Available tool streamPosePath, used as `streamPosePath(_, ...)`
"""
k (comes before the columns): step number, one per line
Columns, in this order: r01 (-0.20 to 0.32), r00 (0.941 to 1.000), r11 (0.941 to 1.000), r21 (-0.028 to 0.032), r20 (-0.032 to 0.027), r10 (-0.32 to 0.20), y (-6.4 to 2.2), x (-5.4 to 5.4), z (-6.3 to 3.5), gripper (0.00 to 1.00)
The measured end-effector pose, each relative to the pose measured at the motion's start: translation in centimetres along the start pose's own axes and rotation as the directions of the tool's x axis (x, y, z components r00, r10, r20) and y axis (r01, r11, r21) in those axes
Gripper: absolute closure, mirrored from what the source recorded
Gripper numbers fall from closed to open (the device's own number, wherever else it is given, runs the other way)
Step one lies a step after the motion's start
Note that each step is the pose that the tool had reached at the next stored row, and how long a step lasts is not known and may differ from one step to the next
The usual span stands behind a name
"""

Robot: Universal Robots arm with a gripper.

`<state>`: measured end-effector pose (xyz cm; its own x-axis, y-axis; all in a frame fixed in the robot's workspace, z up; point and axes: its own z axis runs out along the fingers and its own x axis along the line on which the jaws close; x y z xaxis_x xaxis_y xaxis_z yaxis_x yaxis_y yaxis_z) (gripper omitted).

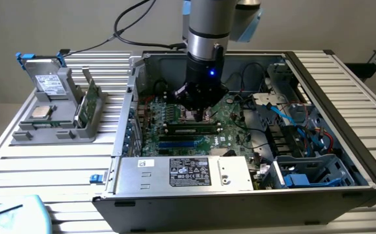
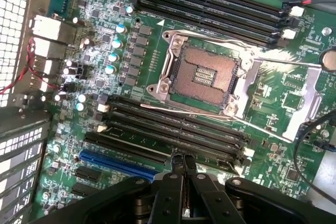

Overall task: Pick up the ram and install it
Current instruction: 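Press down the ram until it locks into place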

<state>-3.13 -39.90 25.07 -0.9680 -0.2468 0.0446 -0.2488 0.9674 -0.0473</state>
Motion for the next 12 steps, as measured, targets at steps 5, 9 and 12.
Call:
streamPosePath(5, -0.059, 0.9982, 0.9983, -0.0005, 0.0059, 0.059, 0.0, 0.0, 0.0, 0.89)
streamPosePath(9, -0.109, 0.994, 0.994, -0.002, 0.0054, 0.109, 0.0, 0.01, -0.01, 0.89)
streamPosePath(12, -0.146, 0.9892, 0.9892, -0.0034, 0.0046, 0.146, 0.0, 0.0, 0.0, 0.89)
